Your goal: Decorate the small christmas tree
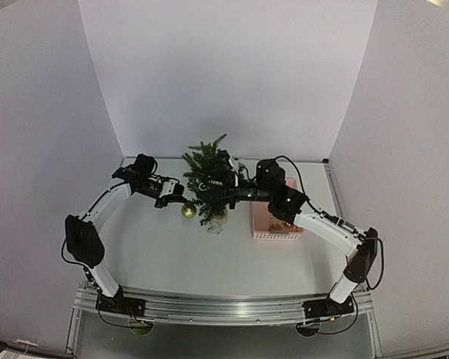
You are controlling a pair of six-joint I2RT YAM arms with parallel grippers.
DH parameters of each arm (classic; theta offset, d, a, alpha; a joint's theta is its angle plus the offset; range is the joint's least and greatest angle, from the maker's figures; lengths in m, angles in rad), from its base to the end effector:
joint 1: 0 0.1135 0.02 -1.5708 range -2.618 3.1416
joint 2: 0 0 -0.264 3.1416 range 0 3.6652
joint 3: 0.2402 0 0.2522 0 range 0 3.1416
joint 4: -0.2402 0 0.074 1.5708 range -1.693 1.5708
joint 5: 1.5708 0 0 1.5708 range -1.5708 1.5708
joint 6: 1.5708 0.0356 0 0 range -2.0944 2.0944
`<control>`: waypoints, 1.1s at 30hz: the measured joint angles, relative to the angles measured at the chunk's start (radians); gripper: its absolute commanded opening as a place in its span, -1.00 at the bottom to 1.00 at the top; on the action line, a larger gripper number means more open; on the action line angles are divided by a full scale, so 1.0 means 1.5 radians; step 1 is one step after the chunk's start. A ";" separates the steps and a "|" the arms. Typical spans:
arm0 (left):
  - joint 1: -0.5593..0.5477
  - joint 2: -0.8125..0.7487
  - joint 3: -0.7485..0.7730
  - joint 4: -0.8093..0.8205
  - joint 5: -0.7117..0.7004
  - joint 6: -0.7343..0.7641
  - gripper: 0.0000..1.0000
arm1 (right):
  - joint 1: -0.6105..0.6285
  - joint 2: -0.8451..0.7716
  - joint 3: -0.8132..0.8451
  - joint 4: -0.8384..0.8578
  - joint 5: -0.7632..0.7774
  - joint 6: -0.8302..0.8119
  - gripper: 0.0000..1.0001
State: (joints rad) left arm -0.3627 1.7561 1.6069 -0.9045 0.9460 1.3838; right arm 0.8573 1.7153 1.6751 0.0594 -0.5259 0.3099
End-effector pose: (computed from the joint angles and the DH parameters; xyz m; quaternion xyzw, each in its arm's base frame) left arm 0.3326 -0.1571 0.3135 0.7344 0.4635 -0.2730 0.4138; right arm 0.2548 0.3217 0.4269 -0.3614 0.6009 0.5317 0.4749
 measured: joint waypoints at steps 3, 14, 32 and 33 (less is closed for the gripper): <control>0.006 0.000 -0.017 0.016 0.017 -0.004 -1.00 | 0.019 -0.003 -0.027 -0.001 0.020 -0.031 0.61; 0.010 0.000 -0.051 0.032 0.050 0.007 -1.00 | 0.067 -0.003 -0.090 -0.005 0.094 -0.139 0.65; 0.010 0.002 -0.056 0.100 0.100 -0.004 -1.00 | 0.068 0.029 -0.091 0.001 0.115 -0.154 0.67; 0.010 0.003 -0.056 0.101 0.104 -0.004 -1.00 | 0.068 0.031 -0.091 0.001 0.115 -0.155 0.67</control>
State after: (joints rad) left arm -0.3481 1.7603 1.5223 -0.7525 1.1018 1.3785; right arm 0.9588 1.7618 1.5391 0.0605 -0.3527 0.0780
